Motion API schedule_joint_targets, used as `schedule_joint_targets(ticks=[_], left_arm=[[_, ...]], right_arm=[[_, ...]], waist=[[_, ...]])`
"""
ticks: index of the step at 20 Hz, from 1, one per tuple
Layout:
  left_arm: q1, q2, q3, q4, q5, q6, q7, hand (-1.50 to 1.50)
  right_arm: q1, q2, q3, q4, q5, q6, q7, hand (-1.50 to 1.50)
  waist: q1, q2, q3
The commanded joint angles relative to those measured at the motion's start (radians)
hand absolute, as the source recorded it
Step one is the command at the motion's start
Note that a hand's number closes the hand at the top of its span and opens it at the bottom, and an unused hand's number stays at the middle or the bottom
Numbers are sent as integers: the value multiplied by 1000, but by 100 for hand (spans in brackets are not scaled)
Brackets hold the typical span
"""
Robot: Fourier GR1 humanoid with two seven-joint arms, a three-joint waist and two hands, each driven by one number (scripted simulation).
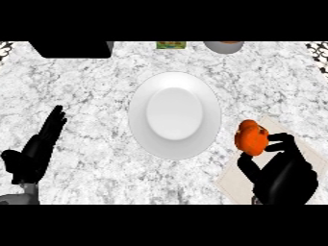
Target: Pick the squash from the placemat and place it in the plate
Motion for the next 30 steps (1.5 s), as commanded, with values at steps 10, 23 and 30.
schedule_joint_targets(ticks=[10,23,30], left_arm=[[-63,-23,-34,24,-15,-13,3,0],[-99,-18,-34,36,-19,-22,5,0],[-100,-18,-30,49,-21,-20,13,0]], right_arm=[[-351,3,9,128,2,188,309,150],[-506,3,-274,299,-79,32,309,-150],[-566,3,-323,275,15,-147,308,-150]], waist=[[68,25,9],[89,32,14],[88,22,12]])
